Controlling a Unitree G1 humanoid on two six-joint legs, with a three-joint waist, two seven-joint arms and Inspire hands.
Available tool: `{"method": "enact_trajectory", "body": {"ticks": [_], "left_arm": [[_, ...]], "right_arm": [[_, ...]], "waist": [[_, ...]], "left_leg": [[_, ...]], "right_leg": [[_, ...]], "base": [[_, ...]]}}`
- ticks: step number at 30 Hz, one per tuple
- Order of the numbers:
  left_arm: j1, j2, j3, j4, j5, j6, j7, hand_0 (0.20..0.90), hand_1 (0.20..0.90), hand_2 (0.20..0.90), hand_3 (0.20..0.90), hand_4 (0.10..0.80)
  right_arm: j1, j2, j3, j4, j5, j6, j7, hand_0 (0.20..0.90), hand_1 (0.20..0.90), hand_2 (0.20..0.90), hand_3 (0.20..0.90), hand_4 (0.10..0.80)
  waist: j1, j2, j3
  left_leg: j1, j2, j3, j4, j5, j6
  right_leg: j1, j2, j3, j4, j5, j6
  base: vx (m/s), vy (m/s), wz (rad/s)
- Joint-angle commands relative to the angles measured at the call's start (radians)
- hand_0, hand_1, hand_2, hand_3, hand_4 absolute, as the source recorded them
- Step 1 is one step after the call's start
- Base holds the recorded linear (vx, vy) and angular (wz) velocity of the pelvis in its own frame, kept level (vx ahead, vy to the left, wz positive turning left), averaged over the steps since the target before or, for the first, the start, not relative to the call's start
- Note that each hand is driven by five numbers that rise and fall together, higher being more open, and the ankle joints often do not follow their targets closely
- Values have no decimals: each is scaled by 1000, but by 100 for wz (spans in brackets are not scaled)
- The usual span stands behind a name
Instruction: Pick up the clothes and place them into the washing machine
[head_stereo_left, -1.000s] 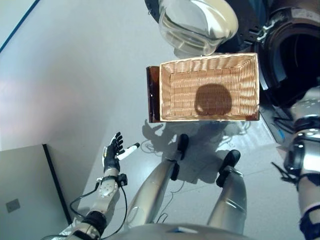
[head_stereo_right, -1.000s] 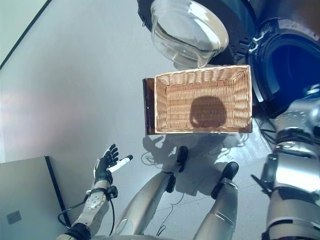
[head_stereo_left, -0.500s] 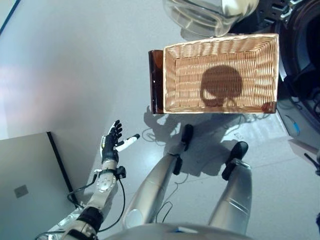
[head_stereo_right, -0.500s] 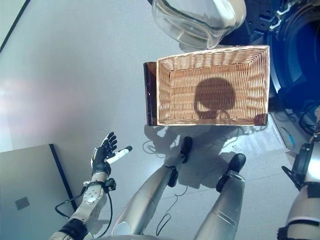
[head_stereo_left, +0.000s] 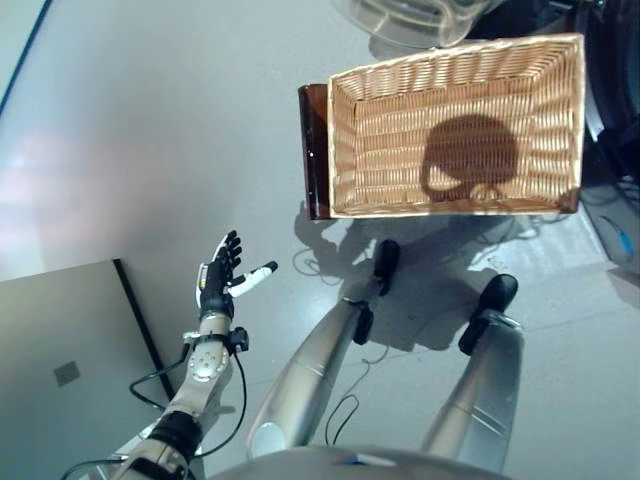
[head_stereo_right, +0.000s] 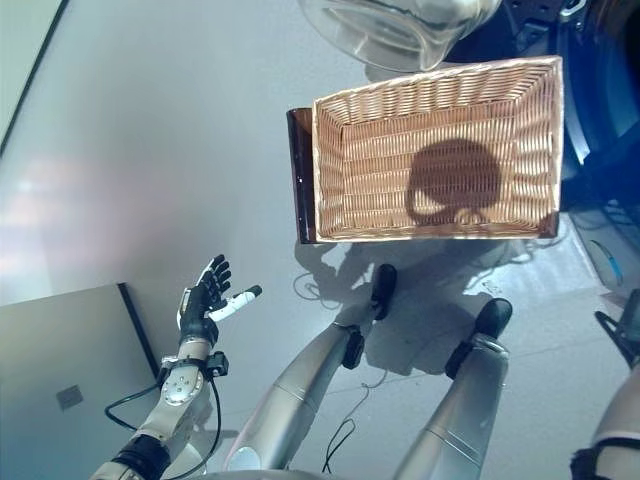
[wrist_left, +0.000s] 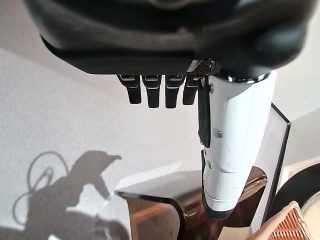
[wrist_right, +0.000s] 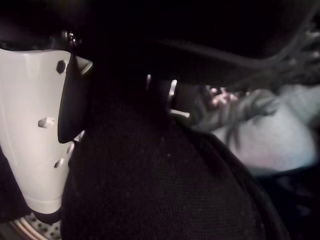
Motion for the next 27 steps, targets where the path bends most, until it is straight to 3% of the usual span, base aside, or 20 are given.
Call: {"method": "enact_trajectory", "body": {"ticks": [1, 5, 6, 7, 8, 10, 11, 14, 25, 27], "left_arm": [[79, 31, 74, 18, -2, -69, 62, 900, 900, 900, 900, 800], [81, 58, 77, 14, 24, -63, 86, 900, 900, 900, 900, 800], [86, 74, 80, 4, 28, -61, 89, 900, 900, 900, 900, 800], [87, 64, 82, 3, 28, -60, 89, 900, 900, 900, 900, 800], [90, 79, 102, -25, 33, -55, 87, 900, 900, 900, 900, 800], [103, 74, 112, -42, 52, -49, 94, 900, 900, 900, 900, 800], [102, 78, 118, -43, 49, -44, 92, 900, 900, 900, 900, 800], [98, 73, 133, -54, 39, -36, 83, 900, 900, 900, 900, 800], [77, 69, 124, -28, 11, -36, 92, 900, 900, 900, 900, 800], [78, 65, 126, -31, 5, -39, 94, 900, 900, 900, 900, 800]], "right_arm": [[-6, -156, 182, -102, -162, -39, -55, 900, 900, 900, 900, 800], [-52, -174, 314, 13, -360, 83, -126, 900, 900, 900, 900, 800], [-69, -187, 419, 61, -507, 187, -147, 900, 900, 900, 900, 800], [-109, -183, 457, 70, -511, 193, -148, 900, 900, 900, 900, 800], [-142, -198, 595, 99, -682, 263, -154, 900, 900, 900, 900, 800], [-190, -212, 688, 136, -784, 332, -200, 900, 900, 900, 900, 800], [-205, -207, 742, 162, -836, 368, -156, 900, 900, 900, 900, 800], [-268, -189, 820, 193, -864, 389, -126, 900, 900, 900, 900, 800], [-209, -86, 680, 147, -714, 320, -109, 900, 900, 900, 900, 800], [-143, -37, 572, 75, -619, 265, -116, 900, 900, 900, 900, 800]], "waist": [[9, 65, -100], [16, 55, -100], [21, 39, -100], [18, 48, -99], [17, 41, -98], [18, 40, -96], [18, 38, -95], [16, 35, -92], [5, 27, -75], [-5, 24, -64]], "left_leg": [[-26, 35, 42, 127, -127, -117], [-20, 37, 45, 112, -118, -113], [-18, 37, 47, 106, -113, -111], [-18, 37, 47, 105, -113, -111], [-20, 38, 49, 99, -107, -111], [-20, 38, 47, 93, -101, -112], [-19, 39, 46, 87, -97, -112], [-16, 40, 50, 76, -91, -112], [-4, 44, 54, 63, -86, -104], [4, 49, 55, 62, -85, -102]], "right_leg": [[57, 44, 28, 17, -24, -60], [75, 47, 19, -3, -14, -59], [79, 47, 14, -7, -9, -60], [79, 47, 15, -8, -9, -60], [78, 52, 12, -11, -4, -62], [76, 54, 10, -12, 0, -63], [75, 55, 9, -13, 1, -64], [69, 57, 9, -12, 5, -65], [83, 70, 11, -27, 13, -66], [91, 77, 10, -30, 17, -67]], "base": [[43, 25, -6], [21, -9, -8], [-14, -24, -5], [-26, -18, -4], [0, 0, 0], [0, 0, 0], [0, 0, 0], [0, 0, 0], [-2, 2, -2], [10, 3, -15]]}}
